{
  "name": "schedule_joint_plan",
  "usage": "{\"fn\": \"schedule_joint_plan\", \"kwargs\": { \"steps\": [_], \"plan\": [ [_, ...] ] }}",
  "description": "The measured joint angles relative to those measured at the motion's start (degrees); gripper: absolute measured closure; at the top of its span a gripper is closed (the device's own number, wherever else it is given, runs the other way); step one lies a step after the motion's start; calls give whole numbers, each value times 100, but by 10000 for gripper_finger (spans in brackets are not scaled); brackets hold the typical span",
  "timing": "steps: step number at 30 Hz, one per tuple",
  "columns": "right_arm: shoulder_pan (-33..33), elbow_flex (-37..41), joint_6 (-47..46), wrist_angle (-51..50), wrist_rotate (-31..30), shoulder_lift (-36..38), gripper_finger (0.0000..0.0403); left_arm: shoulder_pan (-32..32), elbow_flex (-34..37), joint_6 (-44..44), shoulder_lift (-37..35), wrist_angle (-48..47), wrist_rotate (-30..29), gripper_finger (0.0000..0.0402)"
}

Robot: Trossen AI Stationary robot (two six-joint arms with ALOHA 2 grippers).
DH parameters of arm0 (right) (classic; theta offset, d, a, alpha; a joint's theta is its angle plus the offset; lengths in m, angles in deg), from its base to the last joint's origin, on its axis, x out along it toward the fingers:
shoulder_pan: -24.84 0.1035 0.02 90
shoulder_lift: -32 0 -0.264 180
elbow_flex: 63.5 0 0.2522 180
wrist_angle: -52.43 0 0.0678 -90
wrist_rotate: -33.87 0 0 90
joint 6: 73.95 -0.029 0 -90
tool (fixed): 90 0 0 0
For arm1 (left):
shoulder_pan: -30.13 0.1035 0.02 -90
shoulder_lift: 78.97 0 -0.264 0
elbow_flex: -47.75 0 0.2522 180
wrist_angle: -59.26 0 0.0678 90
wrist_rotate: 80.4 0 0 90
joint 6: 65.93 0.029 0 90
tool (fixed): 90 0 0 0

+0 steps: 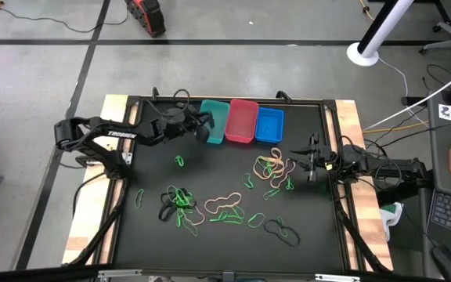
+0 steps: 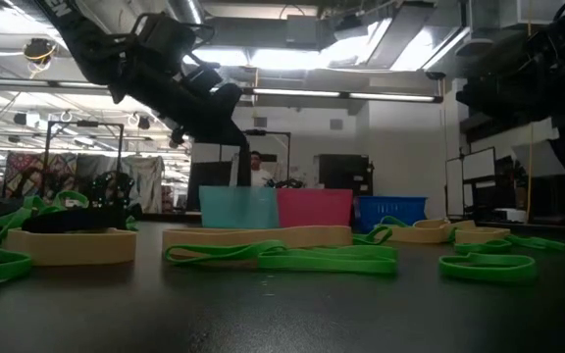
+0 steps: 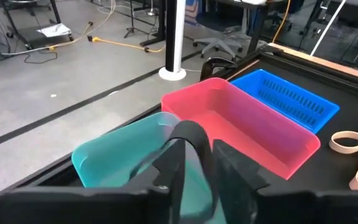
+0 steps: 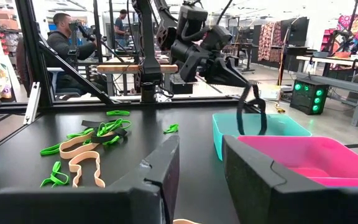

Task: Sort rubber bands into baskets
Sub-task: Put the black rubber band into the light blue bin, then put the green rubber band into the pink bin

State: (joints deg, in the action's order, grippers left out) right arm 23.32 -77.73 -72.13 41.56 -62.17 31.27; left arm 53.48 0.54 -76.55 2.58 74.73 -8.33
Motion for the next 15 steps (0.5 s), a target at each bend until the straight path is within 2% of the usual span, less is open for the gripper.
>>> {"fn": "schedule_joint_plan", "kwargs": {
  "steps": [5, 9, 12, 15],
  "plan": [
    [0, 0, 0, 0, 2, 1, 281, 0, 0, -251, -67, -27, 0, 261],
    [-1, 0, 0, 0, 2, 0, 281, -7, 0, -591, -195, -129, 122, 246],
    [-2, 2, 0, -2, 0, 1, 281, -8, -2, -755, -486, -712, 581, 246],
    [0, 2, 0, -2, 0, -1, 281, -11, -2, -999, -909, -1728, 1036, 251]
  ]
}}
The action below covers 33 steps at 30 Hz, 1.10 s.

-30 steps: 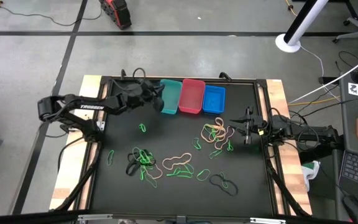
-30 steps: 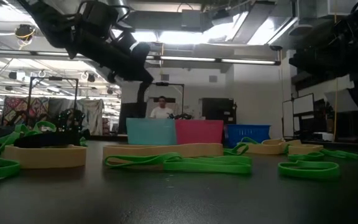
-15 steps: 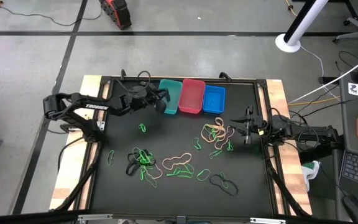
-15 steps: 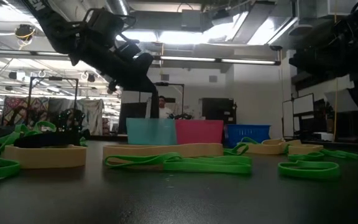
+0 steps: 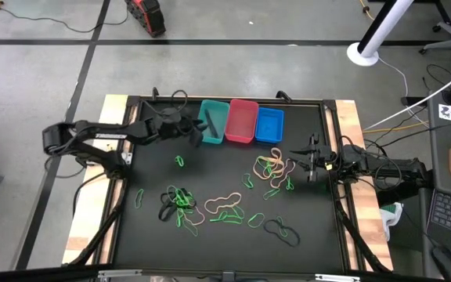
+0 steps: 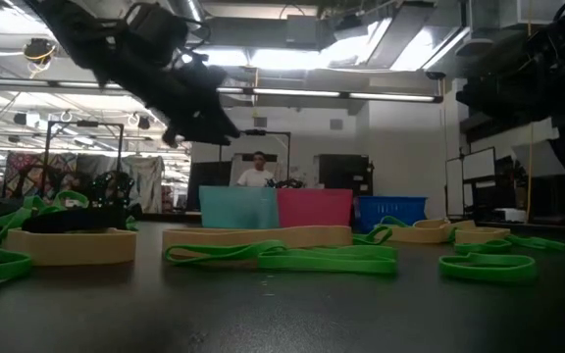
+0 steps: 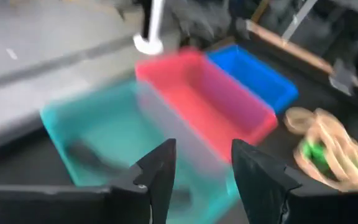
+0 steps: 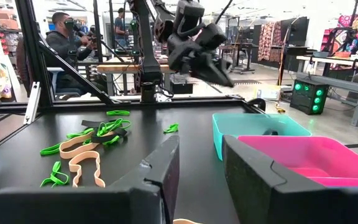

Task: Sort rubber bands into baskets
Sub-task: Put the green rubber band into the pink bin

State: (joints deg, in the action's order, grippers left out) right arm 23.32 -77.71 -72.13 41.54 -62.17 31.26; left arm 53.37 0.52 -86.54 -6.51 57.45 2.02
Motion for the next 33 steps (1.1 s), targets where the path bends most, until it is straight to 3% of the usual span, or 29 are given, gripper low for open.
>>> {"fn": "schedule_joint_plan", "kwargs": {
  "steps": [6, 12, 23, 33],
  "plan": [
    [0, -2, 0, -4, 2, 0, 281, -165, 0, -554, -768, -2655, 602, 261],
    [-1, -1, 0, -7, 2, 1, 281, -637, 28, -1623, -890, -4627, 621, 263],
    [-2, -1, 0, -2, 2, 1, 281, -1058, 33, -2553, -236, -4532, -123, 263],
    [-1, -1, 0, -2, 2, 1, 281, -1058, 35, -2674, 474, -3992, -160, 264]
  ]
}}
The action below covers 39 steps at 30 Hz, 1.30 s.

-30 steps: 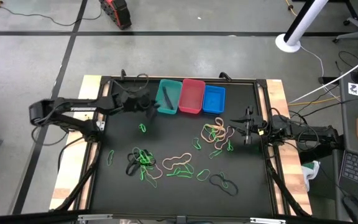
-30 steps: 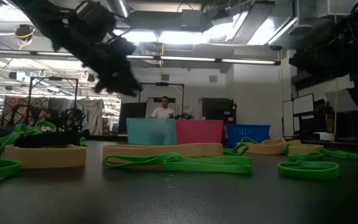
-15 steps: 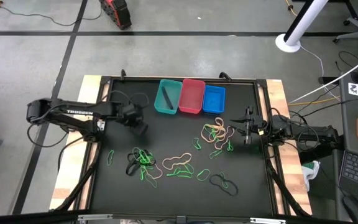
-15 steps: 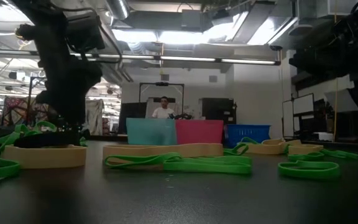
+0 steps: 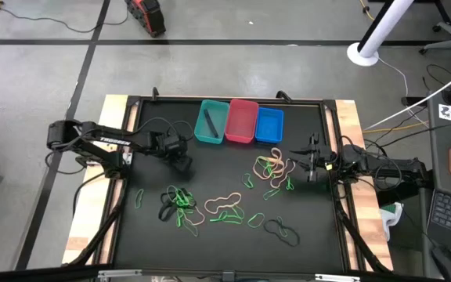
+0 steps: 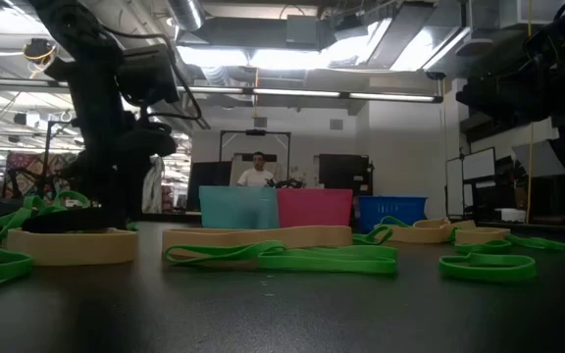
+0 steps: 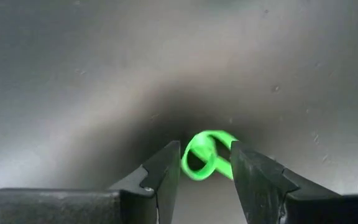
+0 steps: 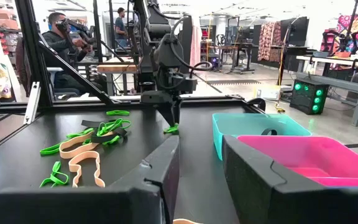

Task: Sort rubber bands into baskets
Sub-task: Put the green rubber band into the pink bin

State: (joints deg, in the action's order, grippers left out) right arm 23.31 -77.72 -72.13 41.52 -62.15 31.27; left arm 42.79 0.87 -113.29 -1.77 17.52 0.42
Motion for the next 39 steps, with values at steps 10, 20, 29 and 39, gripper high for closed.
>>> {"fn": "schedule_joint_plan", "kwargs": {
  "steps": [10, 20, 29, 39],
  "plan": [
    [1, 0, 0, 0, 0, 1, 281, 7, -15, -17, 361, 156, -58, 299],
    [0, -1, 0, 0, 0, 1, 281, -3, -340, -30, 186, 358, 594, 390],
    [0, 0, 0, 2, 0, 1, 281, -160, -402, 103, 199, 4349, 1086, 398],
    [0, 0, 0, 2, 0, 0, 281, 140, -599, 1813, 220, 6605, -567, 397]
  ]
}}
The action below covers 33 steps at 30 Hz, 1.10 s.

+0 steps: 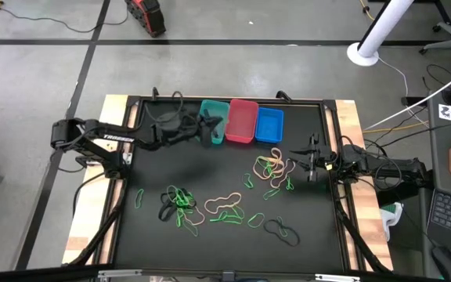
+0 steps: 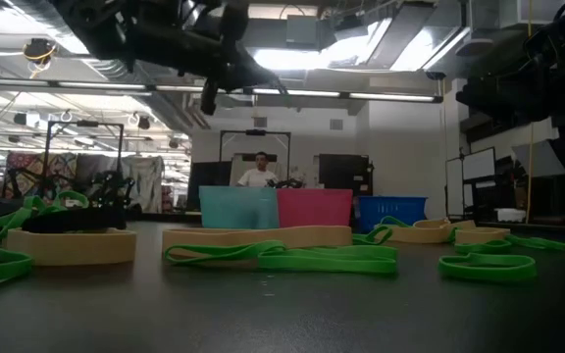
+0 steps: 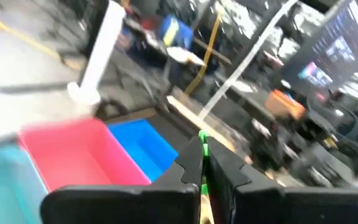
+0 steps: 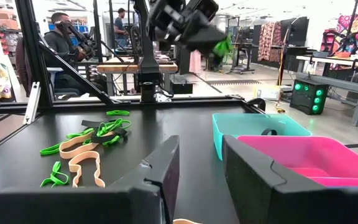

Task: Sort rubber bands into baskets
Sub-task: Put the green rubber band into the pink bin

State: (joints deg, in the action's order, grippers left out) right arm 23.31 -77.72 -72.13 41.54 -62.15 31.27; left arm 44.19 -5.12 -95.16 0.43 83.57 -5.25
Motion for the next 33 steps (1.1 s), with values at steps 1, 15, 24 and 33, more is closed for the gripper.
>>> {"fn": "schedule_joint_plan", "kwargs": {
  "steps": [1, 15, 24, 33],
  "plan": [
    [0, 0, 0, 0, 0, -1, 281, 34, -79, 95, 45, 25, -33, 396],
    [0, 1, 0, 2, -55, 1, 281, 242, -1451, 1566, 2102, 9, -33, 394],
    [-1, 1, 0, 2, -61, 1, 281, 409, -1602, 1749, 2809, -15, -35, 353],
    [-1, 1, 0, 0, -66, 1, 281, 408, -1605, 1612, 2790, -373, -27, 242]
  ]
}}
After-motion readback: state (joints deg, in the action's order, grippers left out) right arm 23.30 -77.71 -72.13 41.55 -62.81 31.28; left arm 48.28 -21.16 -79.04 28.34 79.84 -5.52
